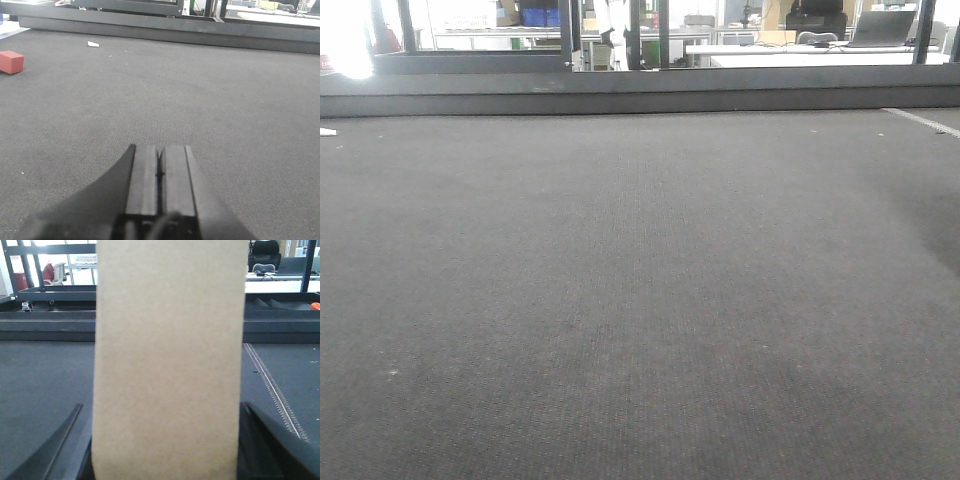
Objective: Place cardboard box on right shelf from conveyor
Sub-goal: 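Drive the base to the steel shelf holding the box in the right gripper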
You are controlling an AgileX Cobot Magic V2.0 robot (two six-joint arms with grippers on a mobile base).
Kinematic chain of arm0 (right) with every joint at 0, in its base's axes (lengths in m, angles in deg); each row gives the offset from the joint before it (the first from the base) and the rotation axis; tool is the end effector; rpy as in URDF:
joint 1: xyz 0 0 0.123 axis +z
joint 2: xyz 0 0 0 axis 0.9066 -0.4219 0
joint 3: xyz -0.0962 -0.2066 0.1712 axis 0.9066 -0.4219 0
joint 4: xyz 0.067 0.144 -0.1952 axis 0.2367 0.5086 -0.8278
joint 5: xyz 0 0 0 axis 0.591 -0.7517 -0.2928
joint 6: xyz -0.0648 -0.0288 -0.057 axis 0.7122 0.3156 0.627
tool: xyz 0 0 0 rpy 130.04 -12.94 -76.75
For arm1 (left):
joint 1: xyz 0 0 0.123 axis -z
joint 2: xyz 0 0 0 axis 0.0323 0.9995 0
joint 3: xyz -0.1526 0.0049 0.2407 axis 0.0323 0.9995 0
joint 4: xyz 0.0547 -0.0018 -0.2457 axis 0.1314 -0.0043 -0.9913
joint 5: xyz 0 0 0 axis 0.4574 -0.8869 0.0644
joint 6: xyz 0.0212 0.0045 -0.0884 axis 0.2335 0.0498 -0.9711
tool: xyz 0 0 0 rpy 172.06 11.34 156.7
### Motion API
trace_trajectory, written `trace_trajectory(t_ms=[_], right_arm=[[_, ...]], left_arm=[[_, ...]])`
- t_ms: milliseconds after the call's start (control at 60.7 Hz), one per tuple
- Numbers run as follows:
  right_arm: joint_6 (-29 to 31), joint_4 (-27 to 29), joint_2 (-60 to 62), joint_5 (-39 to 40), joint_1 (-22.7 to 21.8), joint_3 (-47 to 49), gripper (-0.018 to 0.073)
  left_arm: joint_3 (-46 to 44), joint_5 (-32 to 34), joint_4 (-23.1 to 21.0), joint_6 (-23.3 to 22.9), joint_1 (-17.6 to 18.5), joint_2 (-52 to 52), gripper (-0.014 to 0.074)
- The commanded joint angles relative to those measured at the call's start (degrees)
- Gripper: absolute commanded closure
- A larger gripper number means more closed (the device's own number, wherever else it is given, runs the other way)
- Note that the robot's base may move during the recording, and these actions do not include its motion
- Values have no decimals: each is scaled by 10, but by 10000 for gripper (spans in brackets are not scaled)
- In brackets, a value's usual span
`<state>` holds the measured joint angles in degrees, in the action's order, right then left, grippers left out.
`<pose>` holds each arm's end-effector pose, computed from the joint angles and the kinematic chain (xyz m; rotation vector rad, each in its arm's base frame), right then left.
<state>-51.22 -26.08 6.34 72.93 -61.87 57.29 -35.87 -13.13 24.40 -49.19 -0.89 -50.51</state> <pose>0.0908 0.0060 0.3261 0.0214 1.5431 0.1259 0.0567 -0.0019 0.1934 -0.0337 1.6136 -0.0731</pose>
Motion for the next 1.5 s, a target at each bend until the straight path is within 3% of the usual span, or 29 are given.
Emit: trace_trajectory(t_ms=[0, 1483], right_arm=[[5, 0, -2, 61, -4, 17, 505], [5, 0, -2, 61, -4, 17, 505]], left_arm=[[-2, 47, -3, -2, -1, -5, 715], [-2, 47, -3, -2, -1, -5, 715]])
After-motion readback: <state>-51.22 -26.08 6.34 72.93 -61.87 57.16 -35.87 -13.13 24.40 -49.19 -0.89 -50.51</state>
